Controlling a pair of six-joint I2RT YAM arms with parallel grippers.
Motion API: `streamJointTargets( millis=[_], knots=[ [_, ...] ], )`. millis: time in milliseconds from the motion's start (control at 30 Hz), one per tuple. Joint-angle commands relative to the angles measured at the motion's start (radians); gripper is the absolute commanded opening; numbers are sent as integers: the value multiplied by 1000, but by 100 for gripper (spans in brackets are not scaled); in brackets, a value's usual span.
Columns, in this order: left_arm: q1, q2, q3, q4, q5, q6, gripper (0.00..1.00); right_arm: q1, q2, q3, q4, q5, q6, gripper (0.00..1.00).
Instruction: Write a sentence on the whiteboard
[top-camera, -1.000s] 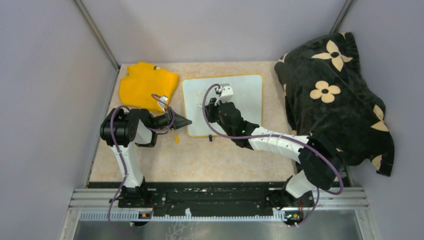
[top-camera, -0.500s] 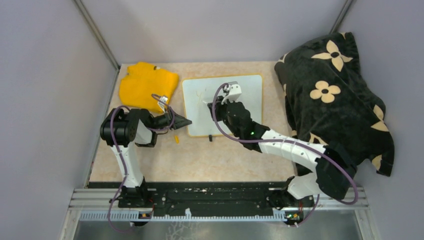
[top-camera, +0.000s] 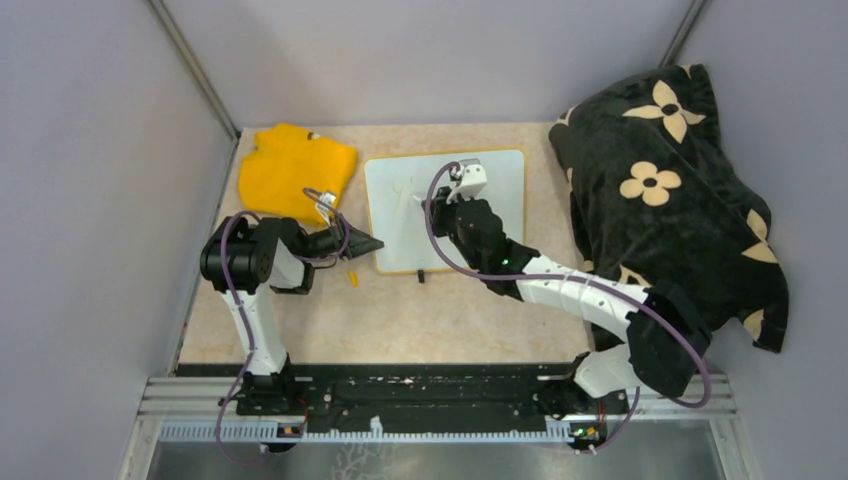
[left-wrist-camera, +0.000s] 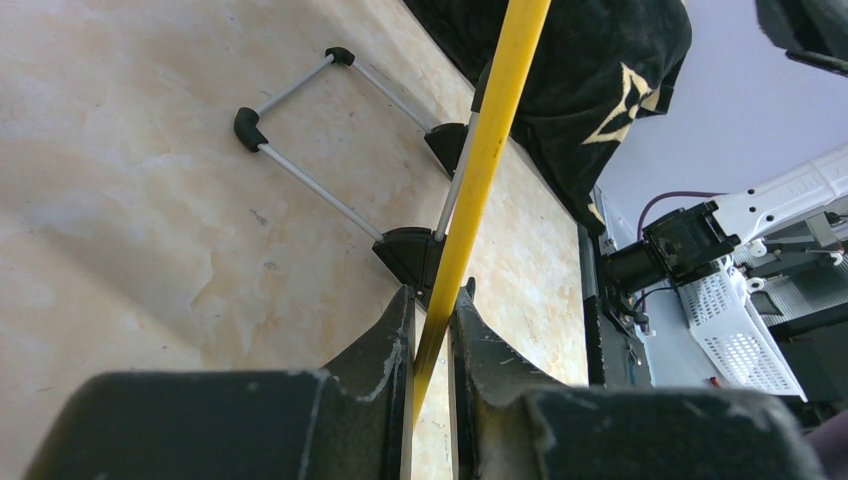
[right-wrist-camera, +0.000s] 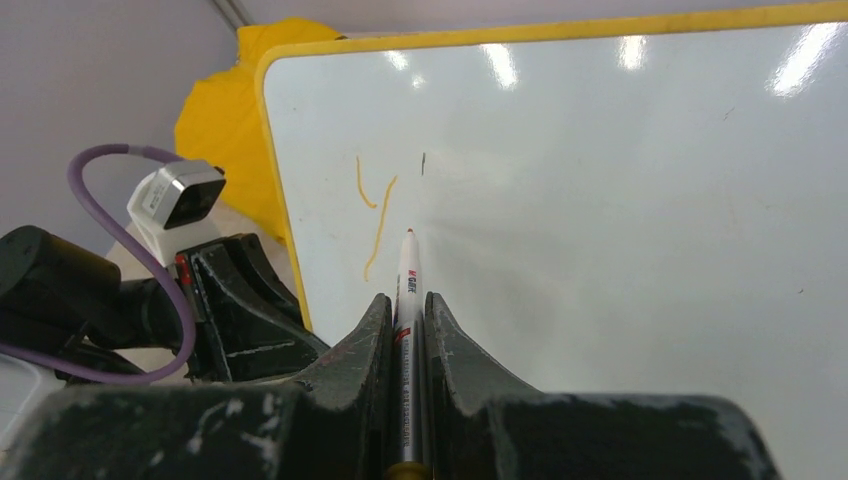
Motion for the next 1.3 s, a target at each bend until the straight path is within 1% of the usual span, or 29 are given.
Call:
streamJointTargets(
  millis=[0, 800, 1267],
  knots=[
    [-3, 34, 3, 244, -11, 0, 0, -4, 29, 69, 48, -4, -12, 0],
    [-3, 35, 4, 243, -11, -1, 0, -14, 97, 83, 47, -13, 3, 0],
    [-3, 34, 4, 243, -11, 1, 0, -14, 57, 0, 32, 0, 27, 0]
  ],
)
